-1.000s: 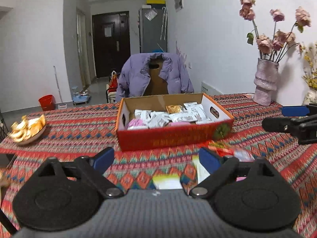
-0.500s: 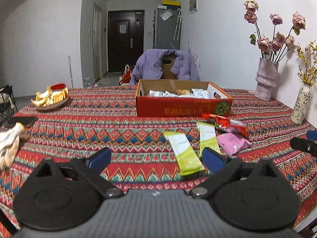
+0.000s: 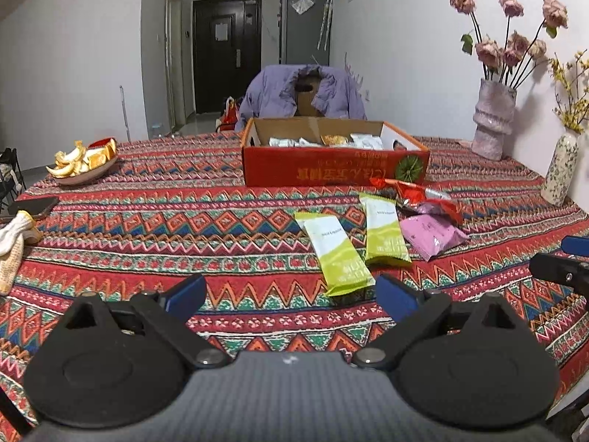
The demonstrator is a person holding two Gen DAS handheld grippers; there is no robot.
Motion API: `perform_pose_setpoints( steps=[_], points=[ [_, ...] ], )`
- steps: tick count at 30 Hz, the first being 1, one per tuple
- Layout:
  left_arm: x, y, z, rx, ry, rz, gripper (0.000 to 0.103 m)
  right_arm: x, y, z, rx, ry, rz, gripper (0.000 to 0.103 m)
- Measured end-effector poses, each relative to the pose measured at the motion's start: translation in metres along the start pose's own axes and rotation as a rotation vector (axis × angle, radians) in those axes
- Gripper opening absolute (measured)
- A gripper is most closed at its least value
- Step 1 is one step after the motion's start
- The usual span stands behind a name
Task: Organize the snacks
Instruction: 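Move both open tools back toward the remaining packets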
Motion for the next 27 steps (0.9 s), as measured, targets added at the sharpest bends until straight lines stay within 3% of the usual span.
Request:
perform_pose_setpoints(
  steps=[7,11,15,23,27],
  points=[
    [0.007,0.005,-0.030,-0.036,-0.046,0.002,0.100,0.006,0.009,-0.021,-0.039,-0.020,0.010,0.097],
    [0.016,0.011,-0.051,-0.062,-0.033,-0.027,0.100,0.013,0.014,-0.034,-0.042,0.008,-0.016,0.097],
    [0.020,0.016,-0.073,-0.072,-0.037,-0.012,0.100,0.013,0.017,-0.054,-0.074,0.034,-0.020,0.088],
    [0.031,0.026,-0.120,-0.120,-0.060,-0.021,0.100,0.009,0.020,-0.094,-0.118,0.072,-0.035,0.086],
    [0.029,0.027,-0.140,-0.147,-0.064,0.000,0.092,0.013,0.020,-0.116,-0.151,0.033,-0.001,0.086]
  ],
)
Point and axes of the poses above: each gripper's, at about its wrist camera, not at the fingertips, and z roughly against the way its jaws point, x to its right, y to its top, the point moved 2 cm from there along -z, roughly the way its jaws point
